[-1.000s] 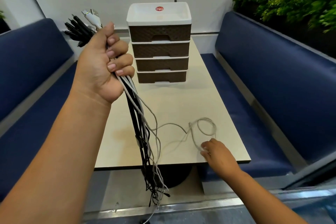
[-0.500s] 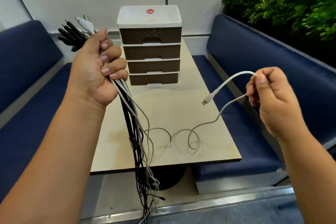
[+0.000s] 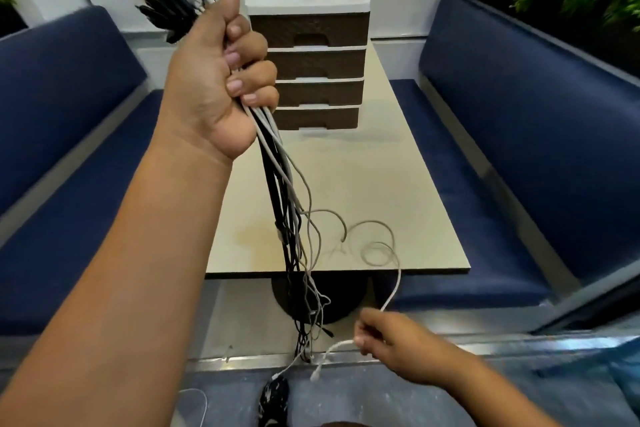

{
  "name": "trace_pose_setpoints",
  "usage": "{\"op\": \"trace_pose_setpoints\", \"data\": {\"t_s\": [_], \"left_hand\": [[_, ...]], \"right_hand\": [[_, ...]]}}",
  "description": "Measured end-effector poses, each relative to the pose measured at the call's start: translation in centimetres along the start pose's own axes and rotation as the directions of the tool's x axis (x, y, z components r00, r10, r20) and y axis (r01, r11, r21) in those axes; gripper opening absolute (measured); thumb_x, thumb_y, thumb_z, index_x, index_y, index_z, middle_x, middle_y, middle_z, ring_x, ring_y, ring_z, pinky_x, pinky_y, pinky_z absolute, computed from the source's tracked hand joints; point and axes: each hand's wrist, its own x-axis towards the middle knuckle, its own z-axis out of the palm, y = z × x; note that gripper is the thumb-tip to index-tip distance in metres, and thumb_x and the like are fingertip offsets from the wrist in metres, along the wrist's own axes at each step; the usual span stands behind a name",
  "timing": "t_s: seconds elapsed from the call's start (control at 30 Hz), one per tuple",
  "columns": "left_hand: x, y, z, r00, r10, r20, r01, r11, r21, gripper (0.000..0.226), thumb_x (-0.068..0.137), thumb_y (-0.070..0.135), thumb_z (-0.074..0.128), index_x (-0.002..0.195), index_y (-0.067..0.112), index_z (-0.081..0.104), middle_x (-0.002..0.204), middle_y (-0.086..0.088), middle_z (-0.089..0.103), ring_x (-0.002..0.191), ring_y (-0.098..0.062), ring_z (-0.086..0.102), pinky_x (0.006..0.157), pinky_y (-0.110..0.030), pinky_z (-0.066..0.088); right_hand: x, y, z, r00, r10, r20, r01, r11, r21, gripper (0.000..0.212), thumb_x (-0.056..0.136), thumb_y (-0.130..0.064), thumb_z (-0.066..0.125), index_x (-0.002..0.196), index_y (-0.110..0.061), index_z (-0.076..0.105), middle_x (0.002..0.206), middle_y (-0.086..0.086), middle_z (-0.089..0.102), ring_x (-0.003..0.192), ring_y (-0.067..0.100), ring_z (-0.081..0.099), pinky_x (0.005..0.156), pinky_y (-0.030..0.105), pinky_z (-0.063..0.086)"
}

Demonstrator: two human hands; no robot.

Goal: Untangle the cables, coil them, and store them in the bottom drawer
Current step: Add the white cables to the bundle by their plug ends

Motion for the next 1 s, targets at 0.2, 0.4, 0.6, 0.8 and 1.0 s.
{"op": "trace_pose_setpoints", "data": {"t_s": [0.2,0.4,0.6,0.8,1.0], "left_hand": [[-1.7,0.0,1.3,0.998,0.001,0.063,-0.004,0.999,0.050,0.038,0.102,0.037,0.039,0.067,0.022,0.040,0.047,0.008,0.031,0.035,-0.003,0.023,0.038,-0.017,0.015],[-1.9,0.0,3.3,0.995,0.026,0.098,-0.035,0.995,0.090,0.036,0.102,0.035,0.040,0.069,0.022,0.041,0.048,0.009,0.032,0.037,-0.003,0.023,0.038,-0.019,0.017],[-1.2,1.3,2.8,0.998,0.049,0.031,-0.050,0.998,0.035,0.037,0.102,0.035,0.042,0.067,0.021,0.042,0.047,0.009,0.033,0.035,-0.002,0.025,0.037,-0.018,0.019],[-1.3,2.0,1.7,0.998,0.069,0.004,-0.068,0.997,-0.044,0.038,0.102,0.034,0.042,0.066,0.020,0.043,0.046,0.008,0.034,0.034,-0.003,0.027,0.035,-0.018,0.021],[-1.4,2.1,2.1,0.997,0.070,-0.035,-0.071,0.996,-0.055,0.039,0.101,0.035,0.043,0.065,0.021,0.041,0.045,0.008,0.031,0.032,-0.003,0.024,0.033,-0.016,0.019]], "right_hand": [[1.7,-0.9,-2.1,0.922,-0.054,-0.383,0.020,0.995,-0.094,0.014,0.094,-0.028,0.058,0.108,-0.027,0.064,0.097,-0.016,0.059,0.085,0.003,0.057,0.078,0.023,0.047],[6.1,-4.2,-5.9,0.895,-0.264,-0.359,0.238,0.964,-0.116,0.029,0.091,-0.036,0.063,0.119,-0.031,0.056,0.116,-0.013,0.060,0.106,0.006,0.056,0.091,0.029,0.045],[6.2,-0.6,2.6,0.974,-0.106,-0.201,0.132,0.984,0.121,0.014,0.098,-0.036,0.050,0.094,-0.025,0.057,0.087,-0.004,0.064,0.082,0.011,0.060,0.082,0.037,0.051],[4.8,4.1,3.9,0.989,0.105,0.106,-0.099,0.993,-0.063,0.020,0.089,-0.043,0.060,0.094,-0.024,0.061,0.094,-0.001,0.062,0.089,0.019,0.060,0.078,0.031,0.047],[3.5,1.6,-2.6,0.992,0.073,0.105,-0.053,0.981,-0.185,0.067,0.084,-0.001,0.047,0.145,-0.026,0.041,0.149,-0.006,0.043,0.135,0.011,0.042,0.109,0.019,0.032]]}}
